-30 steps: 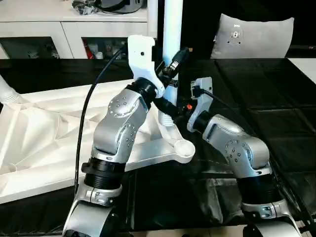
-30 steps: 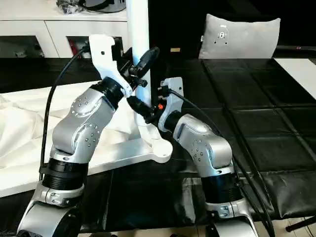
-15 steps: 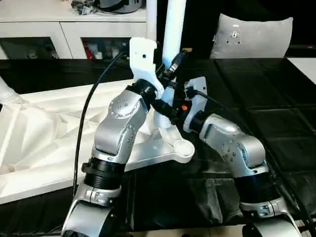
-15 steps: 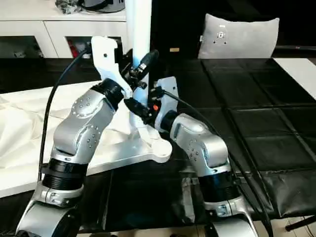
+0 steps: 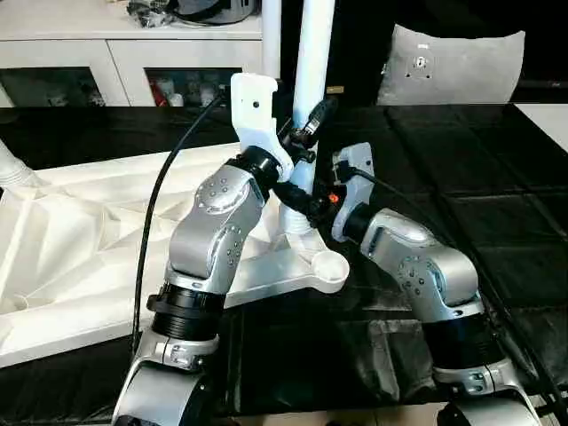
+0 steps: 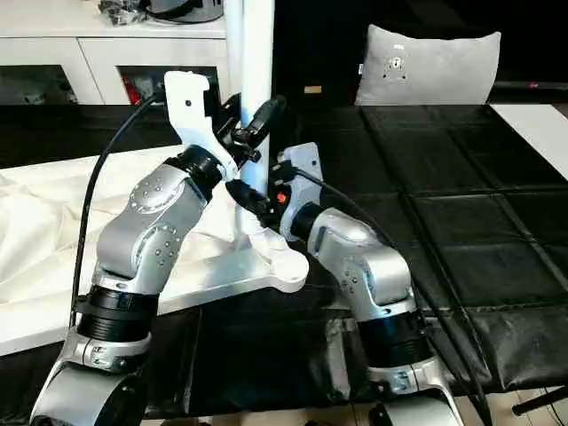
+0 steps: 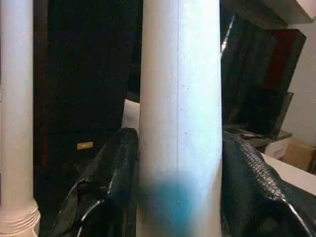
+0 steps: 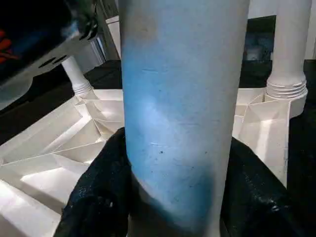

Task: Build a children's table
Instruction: Insert table leg to table base

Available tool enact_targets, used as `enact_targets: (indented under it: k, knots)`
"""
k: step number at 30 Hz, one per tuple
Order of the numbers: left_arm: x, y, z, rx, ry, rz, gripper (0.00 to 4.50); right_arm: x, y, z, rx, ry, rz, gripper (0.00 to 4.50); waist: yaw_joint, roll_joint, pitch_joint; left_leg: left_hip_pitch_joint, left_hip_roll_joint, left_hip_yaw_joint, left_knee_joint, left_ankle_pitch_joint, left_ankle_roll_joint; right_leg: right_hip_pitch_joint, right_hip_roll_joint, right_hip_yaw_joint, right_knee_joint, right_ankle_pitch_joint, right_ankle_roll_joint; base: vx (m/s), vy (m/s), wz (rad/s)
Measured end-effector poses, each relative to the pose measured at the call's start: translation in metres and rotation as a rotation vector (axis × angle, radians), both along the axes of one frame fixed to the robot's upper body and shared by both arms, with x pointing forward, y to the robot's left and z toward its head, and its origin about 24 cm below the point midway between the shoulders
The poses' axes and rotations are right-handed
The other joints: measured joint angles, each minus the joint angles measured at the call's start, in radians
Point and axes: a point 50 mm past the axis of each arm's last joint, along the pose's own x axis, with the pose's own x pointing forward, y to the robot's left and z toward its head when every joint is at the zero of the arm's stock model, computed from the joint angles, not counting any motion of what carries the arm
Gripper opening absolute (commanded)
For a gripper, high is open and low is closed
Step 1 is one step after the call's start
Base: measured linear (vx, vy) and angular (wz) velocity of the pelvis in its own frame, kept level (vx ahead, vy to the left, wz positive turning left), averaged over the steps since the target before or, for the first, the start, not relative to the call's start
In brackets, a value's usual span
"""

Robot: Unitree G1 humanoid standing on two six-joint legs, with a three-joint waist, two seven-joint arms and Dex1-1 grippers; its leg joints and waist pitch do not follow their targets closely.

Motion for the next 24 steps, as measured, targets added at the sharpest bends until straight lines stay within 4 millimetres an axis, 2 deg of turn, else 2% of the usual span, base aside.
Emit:
enact_targets:
  k: [6, 15, 20, 24]
  knots:
    - [-0.003, 0.004, -0.005, -0.031, 0.029, -0.073, 2.9, 0.001, -0.009, -0.002, -0.007, 0.002, 0.01, 1.94, 0.001, 0.0, 0.0, 0.0, 0.0, 0.0, 0.0, 0.0, 0.0, 0.0, 0.0, 0.0, 0.0, 0.0, 0.0, 0.0, 0.0, 0.0]
    - [-0.014, 0.011, -0.009, -0.101, 0.098, -0.328, 2.9, -0.006, -0.034, -0.007, -0.007, -0.001, 0.111, 1.94, 0.003, 0.001, 0.0, 0.001, 0.0, 0.0, 0.0, 0.0, 0.0, 0.001, 0.0, 0.0, 0.0, 0.0, -0.001, 0.0, 0.0, 0.0]
    - [-0.021, 0.015, -0.008, -0.192, 0.132, -0.453, 2.9, -0.013, -0.042, -0.003, 0.005, -0.022, 0.216, 1.94, 0.003, 0.001, 0.0, 0.001, 0.0, 0.0, 0.001, 0.002, 0.003, 0.001, 0.0, 0.0, 0.001, 0.001, -0.001, 0.0, 0.0, 0.0]
    - [-0.026, 0.019, -0.01, -0.147, 0.164, -0.543, 2.9, -0.024, -0.052, -0.003, -0.016, -0.021, 0.342, 1.94, 0.003, 0.002, -0.001, 0.003, 0.0, 0.0, 0.001, 0.002, 0.004, 0.003, 0.0, 0.0, 0.001, 0.001, -0.001, 0.0, 0.0, 0.0]
